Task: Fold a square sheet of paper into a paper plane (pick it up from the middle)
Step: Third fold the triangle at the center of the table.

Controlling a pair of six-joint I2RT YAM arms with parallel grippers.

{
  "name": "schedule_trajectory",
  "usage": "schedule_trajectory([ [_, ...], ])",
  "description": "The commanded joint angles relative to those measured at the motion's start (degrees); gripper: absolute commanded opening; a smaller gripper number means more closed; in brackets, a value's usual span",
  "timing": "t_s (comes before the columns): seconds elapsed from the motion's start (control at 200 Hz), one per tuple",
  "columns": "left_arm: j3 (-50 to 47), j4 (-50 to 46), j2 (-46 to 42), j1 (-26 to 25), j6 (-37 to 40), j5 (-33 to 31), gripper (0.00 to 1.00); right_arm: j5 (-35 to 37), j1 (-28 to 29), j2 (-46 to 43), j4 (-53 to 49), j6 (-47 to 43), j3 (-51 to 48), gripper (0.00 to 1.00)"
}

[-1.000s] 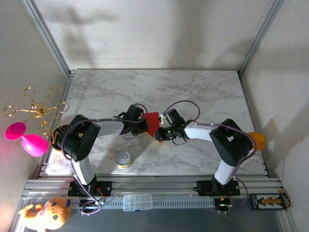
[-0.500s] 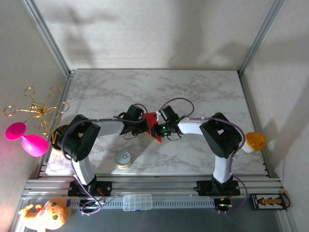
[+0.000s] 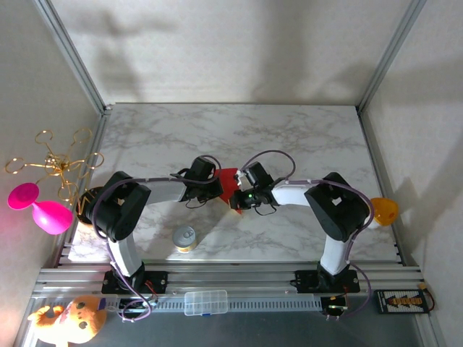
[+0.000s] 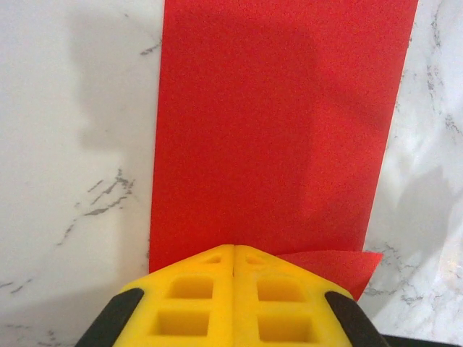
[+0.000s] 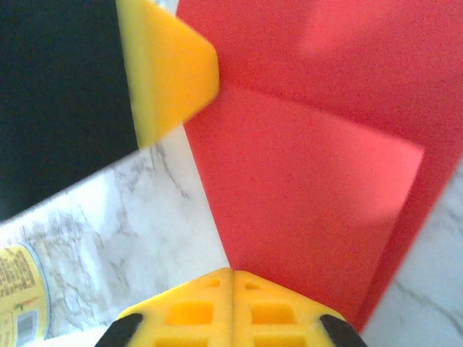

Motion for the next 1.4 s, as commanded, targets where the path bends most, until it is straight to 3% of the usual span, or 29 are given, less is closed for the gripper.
schedule_trajectory([
  [0.0,-1.40,-8.02,4.05,0.55,-0.41,-6.72,0.00,-0.62,-0.13,-1.84,-6.81,-1.72,-3.98,0.06],
  [0.285,-0.88,-6.60,3.27,0.52,0.43,-3.94,0.00,0.63,-0.17,-7.90,-6.70,-0.89,-11.54,0.06],
  [0.531,3.24,-3.66,-0.61,0.28,-0.55,3.43,0.05,3.62,-2.24,-17.12,-0.92,1.34,-7.38,0.10],
  [0.611,4.66,-2.02,-3.43,0.36,-2.48,4.90,0.12,6.56,-2.30,-17.85,1.84,2.01,-6.42,0.11],
  [0.741,4.19,-1.44,-8.03,1.11,-5.34,2.69,0.27,11.08,-2.32,-16.84,2.68,4.43,-4.47,0.27],
  [0.841,1.88,-2.01,-11.32,2.09,-6.71,-0.55,0.43,10.31,-2.32,-14.57,3.95,5.42,-3.30,0.32],
  [0.931,-2.00,-0.59,-14.17,3.60,-9.10,-1.88,0.51,7.96,-2.32,-12.05,5.38,6.18,-2.29,0.32],
  [1.147,-10.16,6.93,-18.17,5.38,-15.25,1.13,0.59,5.23,-2.32,-5.36,3.26,5.84,1.80,0.27],
  [1.397,-11.05,8.12,-15.57,4.34,-18.50,2.82,0.65,7.41,-2.32,-1.17,1.33,7.57,3.52,0.26],
])
